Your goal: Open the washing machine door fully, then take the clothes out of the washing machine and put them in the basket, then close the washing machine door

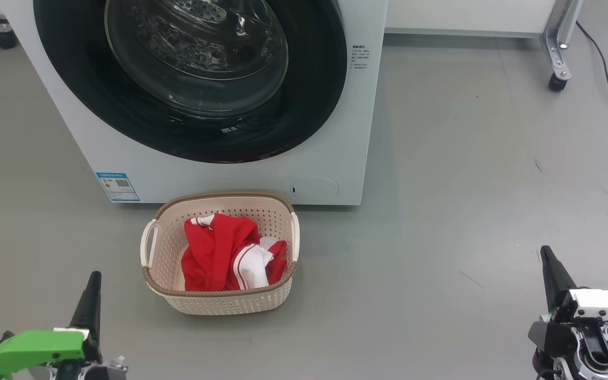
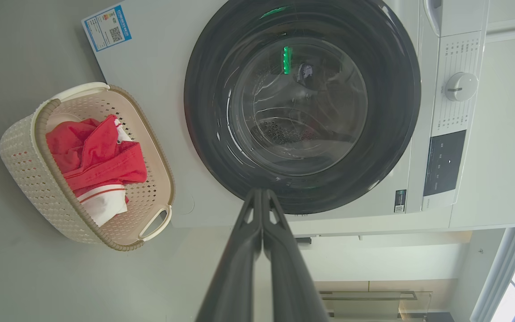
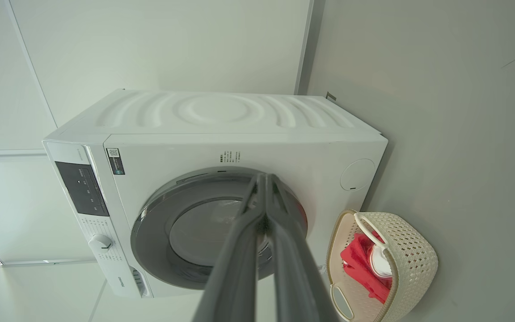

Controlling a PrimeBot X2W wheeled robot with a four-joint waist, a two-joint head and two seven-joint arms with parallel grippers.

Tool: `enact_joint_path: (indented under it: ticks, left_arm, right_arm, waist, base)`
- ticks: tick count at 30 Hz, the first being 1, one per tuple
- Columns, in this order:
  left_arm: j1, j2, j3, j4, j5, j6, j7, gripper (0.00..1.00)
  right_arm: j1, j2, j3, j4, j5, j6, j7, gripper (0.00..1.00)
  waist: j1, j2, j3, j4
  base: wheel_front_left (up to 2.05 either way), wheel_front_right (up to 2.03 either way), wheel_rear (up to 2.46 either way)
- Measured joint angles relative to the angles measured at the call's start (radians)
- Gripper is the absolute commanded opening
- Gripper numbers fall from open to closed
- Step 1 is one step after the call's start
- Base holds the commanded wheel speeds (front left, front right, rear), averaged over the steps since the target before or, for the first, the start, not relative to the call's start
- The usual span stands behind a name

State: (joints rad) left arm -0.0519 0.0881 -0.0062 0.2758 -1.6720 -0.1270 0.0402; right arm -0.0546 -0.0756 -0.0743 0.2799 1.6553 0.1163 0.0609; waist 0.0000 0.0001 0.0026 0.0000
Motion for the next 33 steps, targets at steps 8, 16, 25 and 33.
enact_joint_path:
  ticks: [8, 16, 25, 33]
  left_arm:
    - [0.0, 0.0, 0.0, 0.001, 0.0, 0.0, 0.003, 0.0]
    - [0.0, 0.0, 0.001, 0.001, 0.0, 0.0, 0.003, 0.0]
    - [-0.001, 0.0, 0.002, 0.002, 0.0, 0.0, 0.003, 0.0]
    - [-0.001, 0.0, 0.002, 0.002, 0.0, 0.0, 0.003, 0.0]
  right_arm:
    - [0.0, 0.0, -0.001, 0.001, 0.0, 0.0, 0.0, 0.0]
    - [0.0, 0.0, -0.001, 0.001, 0.0, 0.0, 0.0, 0.0]
    - [0.0, 0.0, -0.002, 0.001, 0.0, 0.005, 0.0, 0.0]
    - [0.0, 0.0, -0.003, 0.001, 0.0, 0.005, 0.001, 0.0]
  waist:
    - [0.0, 0.0, 0.0, 0.0]
    - [0.0, 0.0, 0.0, 0.0]
    - [0.0, 0.0, 0.0, 0.0]
    - [0.0, 0.0, 0.0, 0.0]
  base:
    - [0.0, 0.0, 0.0]
    - [0.0, 0.0, 0.0]
    - [0.0, 0.0, 0.0]
    - [0.0, 0.0, 0.0]
